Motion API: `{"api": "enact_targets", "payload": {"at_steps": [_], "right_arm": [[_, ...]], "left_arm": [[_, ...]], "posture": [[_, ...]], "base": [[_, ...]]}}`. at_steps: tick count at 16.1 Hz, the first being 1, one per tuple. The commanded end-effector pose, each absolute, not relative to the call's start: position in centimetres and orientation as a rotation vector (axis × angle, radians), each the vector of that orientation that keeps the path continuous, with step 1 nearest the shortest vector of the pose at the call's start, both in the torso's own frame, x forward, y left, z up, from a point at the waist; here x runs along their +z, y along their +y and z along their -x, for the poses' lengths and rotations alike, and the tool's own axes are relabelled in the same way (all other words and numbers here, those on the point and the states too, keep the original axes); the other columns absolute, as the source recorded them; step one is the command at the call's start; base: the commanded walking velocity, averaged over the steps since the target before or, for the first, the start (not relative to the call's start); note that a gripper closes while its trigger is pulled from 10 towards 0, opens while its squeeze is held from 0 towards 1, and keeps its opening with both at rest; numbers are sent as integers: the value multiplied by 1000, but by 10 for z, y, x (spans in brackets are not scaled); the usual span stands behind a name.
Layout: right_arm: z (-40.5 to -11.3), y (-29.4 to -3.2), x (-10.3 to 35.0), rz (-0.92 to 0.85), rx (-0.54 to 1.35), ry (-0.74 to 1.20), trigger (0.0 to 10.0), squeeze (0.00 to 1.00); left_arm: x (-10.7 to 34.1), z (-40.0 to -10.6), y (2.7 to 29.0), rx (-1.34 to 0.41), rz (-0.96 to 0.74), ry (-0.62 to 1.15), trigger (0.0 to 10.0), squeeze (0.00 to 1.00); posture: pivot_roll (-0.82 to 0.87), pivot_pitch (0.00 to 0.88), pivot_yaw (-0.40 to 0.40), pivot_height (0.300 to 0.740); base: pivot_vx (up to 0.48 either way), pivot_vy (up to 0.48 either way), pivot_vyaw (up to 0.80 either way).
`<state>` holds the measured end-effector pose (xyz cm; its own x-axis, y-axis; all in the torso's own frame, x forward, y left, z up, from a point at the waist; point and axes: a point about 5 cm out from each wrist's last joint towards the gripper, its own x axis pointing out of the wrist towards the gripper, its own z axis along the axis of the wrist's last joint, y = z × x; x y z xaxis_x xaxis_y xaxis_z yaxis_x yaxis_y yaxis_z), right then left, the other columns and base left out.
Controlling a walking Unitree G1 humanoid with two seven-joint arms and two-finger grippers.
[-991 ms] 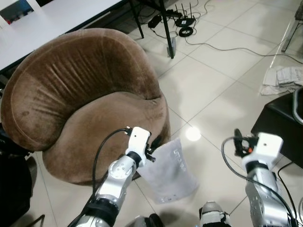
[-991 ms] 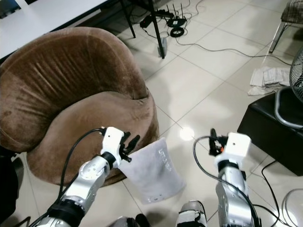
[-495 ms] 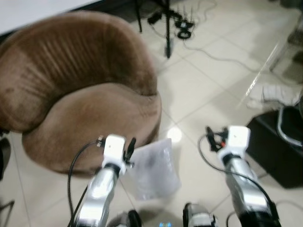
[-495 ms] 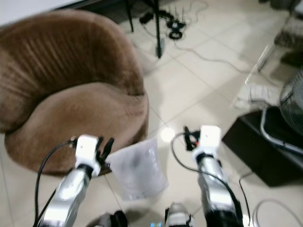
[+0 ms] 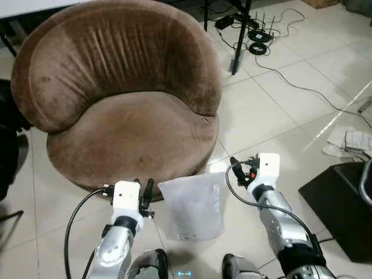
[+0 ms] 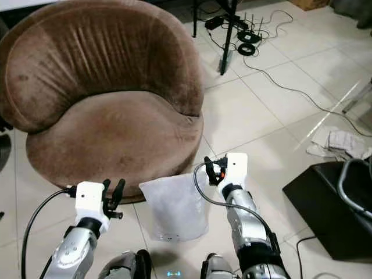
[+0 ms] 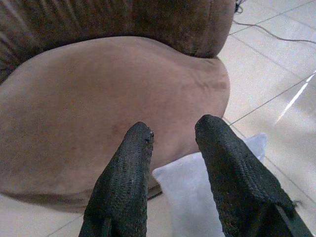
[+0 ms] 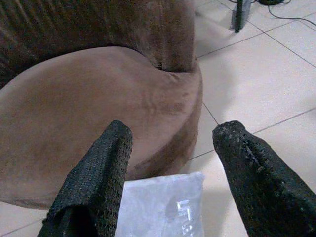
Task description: Move the pillow to the sofa from floor
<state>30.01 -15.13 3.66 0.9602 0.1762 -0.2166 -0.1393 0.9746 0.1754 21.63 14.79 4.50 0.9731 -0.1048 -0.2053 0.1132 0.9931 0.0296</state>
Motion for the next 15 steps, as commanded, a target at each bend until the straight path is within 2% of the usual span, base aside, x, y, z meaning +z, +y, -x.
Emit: {"api": "enact_targets", "payload": {"at_steps": [1,4,7,10,11,13,15], "right_arm": [[-300,-151,33,-177,167,243,10000,0],[-306,-138,35,-188,210,243,10000,0],[-300,-134,23,-146,228,302,10000,0],[-289,-147,20,-155,231,273,10000,0],[-279,-153,22,-108,235,231,10000,0],[-272,-164,27,-113,212,193,10000,0],[-267,-173,36,-125,154,146,10000,0]], "left_arm": [[47,-210,152,-86,-60,218,10000,0],[48,-201,167,-20,-76,239,10000,0],[45,-201,170,24,-54,228,10000,0],[44,-210,158,6,-4,184,10000,0],[41,-202,163,-26,-2,181,10000,0],[40,-197,160,-42,27,190,10000,0],[40,-197,160,-35,19,195,10000,0]], "posture": [[159,204,-13,740],[183,198,-30,740],[162,160,-57,740],[126,138,-46,740],[74,125,-44,740],[71,121,-51,740],[51,116,-8,740]], "base": [[0,0,0],[0,0,0],[0,0,0],[0,0,0],[0,0,0],[0,0,0],[0,0,0]]}}
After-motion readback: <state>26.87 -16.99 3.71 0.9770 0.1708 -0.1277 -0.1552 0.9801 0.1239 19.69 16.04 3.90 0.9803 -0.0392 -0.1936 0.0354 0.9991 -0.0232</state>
